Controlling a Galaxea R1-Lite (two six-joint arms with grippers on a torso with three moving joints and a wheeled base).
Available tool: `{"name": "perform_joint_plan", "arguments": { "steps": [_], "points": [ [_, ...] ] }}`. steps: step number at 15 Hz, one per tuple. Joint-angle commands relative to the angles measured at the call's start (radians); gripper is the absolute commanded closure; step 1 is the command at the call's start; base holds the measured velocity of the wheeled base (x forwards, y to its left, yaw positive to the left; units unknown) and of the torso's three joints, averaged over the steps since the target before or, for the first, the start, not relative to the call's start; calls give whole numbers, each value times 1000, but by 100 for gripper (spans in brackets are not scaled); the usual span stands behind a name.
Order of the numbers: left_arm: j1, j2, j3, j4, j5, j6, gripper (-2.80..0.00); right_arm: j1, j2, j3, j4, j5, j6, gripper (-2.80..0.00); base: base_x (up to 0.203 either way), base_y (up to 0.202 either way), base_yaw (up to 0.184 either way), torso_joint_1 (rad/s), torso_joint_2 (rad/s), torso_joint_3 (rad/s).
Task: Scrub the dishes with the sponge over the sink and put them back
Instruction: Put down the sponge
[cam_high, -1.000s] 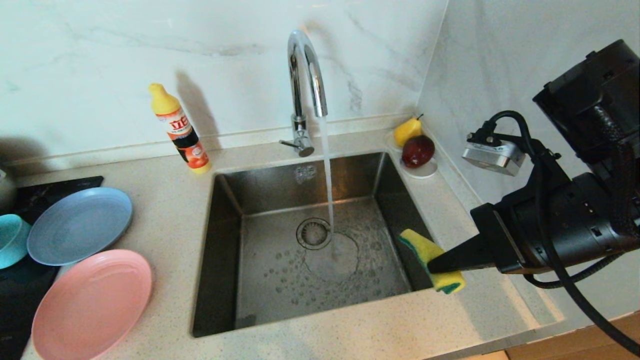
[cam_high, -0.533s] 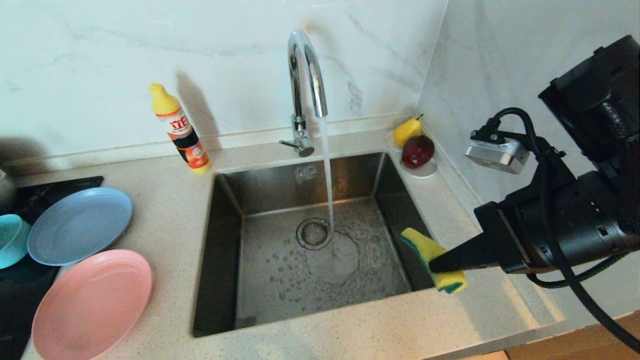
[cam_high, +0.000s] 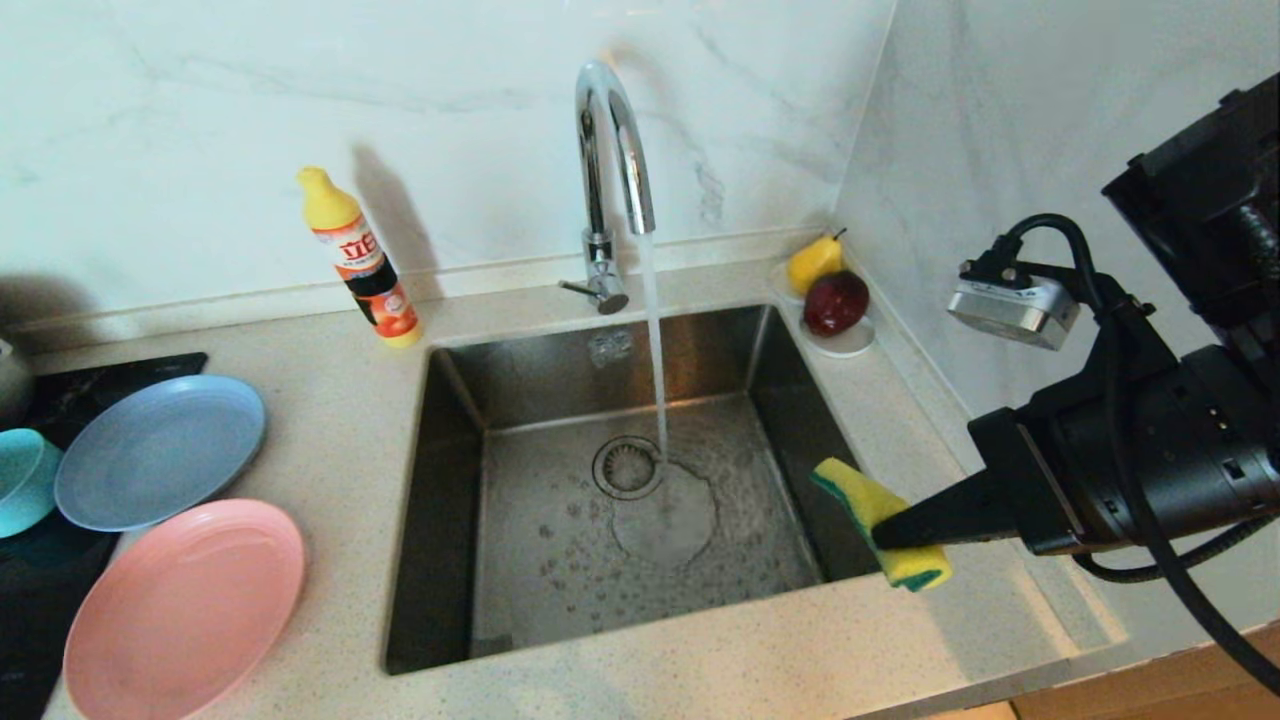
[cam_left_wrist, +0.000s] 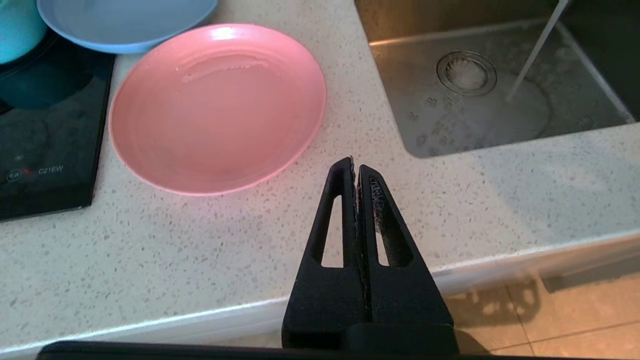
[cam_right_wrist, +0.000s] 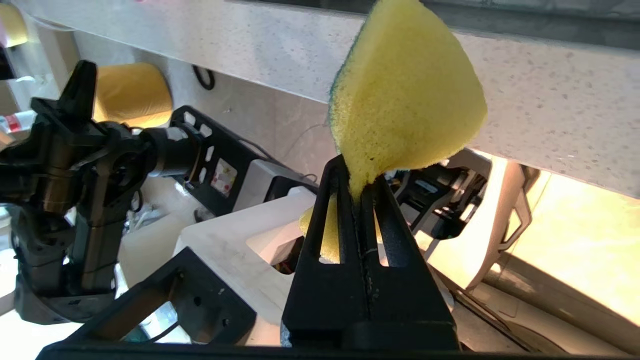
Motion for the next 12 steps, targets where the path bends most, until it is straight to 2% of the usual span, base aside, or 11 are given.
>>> {"name": "perform_joint_plan", "arguments": {
  "steps": [1, 8, 12],
  "points": [
    [0, 3, 5, 6, 1, -9, 0, 8, -14, 5, 5, -34, 2, 0, 0, 0, 0, 0, 0, 0],
    [0, 3, 5, 6, 2, -15, 0, 24, -29, 38, 9, -257, -7, 0, 0, 0, 0, 0, 0, 0],
    [0, 3, 4, 6, 2, -15, 0, 76, -12, 68, -2, -440, -6, 0, 0, 0, 0, 0, 0, 0]
  ]
}}
